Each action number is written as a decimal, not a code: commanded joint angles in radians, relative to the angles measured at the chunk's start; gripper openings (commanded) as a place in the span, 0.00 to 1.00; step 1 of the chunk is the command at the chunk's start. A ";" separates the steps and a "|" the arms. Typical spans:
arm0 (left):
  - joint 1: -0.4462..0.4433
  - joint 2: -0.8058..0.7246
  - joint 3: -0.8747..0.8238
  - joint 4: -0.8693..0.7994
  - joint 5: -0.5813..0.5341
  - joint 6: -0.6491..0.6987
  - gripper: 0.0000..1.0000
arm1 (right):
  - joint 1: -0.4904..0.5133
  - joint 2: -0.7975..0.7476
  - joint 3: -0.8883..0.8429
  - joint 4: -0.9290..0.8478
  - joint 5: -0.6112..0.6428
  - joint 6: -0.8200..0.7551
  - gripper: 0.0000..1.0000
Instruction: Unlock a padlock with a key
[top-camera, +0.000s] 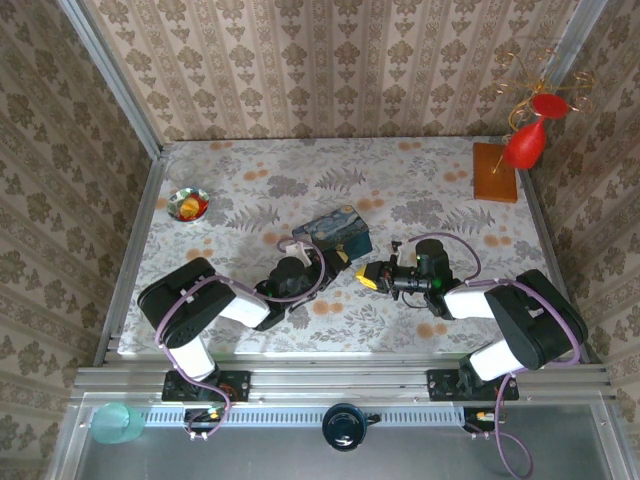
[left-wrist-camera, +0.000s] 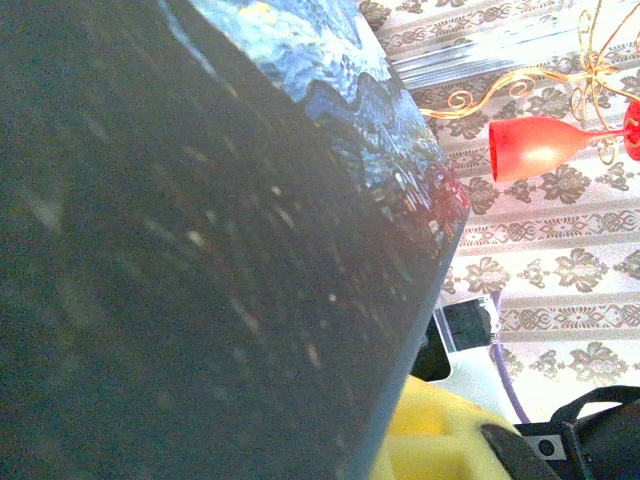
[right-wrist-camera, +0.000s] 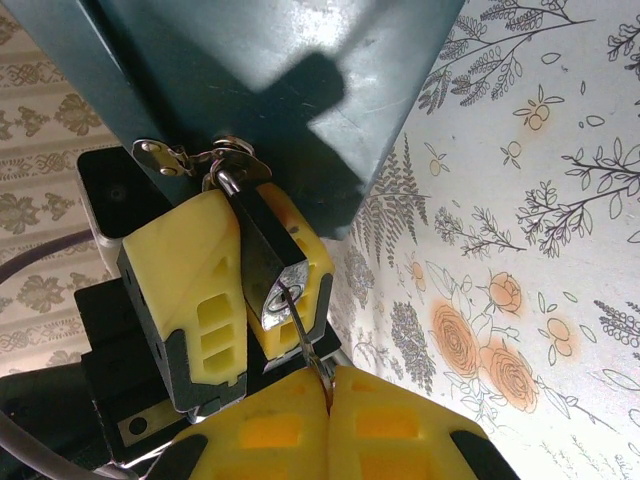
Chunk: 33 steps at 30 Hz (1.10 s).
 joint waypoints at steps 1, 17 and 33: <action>-0.054 -0.007 0.028 0.137 0.095 0.010 0.00 | 0.004 -0.006 0.040 0.011 0.107 -0.011 0.06; -0.083 0.001 0.081 0.137 0.123 0.024 0.00 | -0.012 0.070 0.067 0.106 0.053 0.050 0.00; -0.075 0.029 0.093 0.131 0.153 0.011 0.03 | -0.010 0.112 0.087 0.112 0.064 0.032 0.00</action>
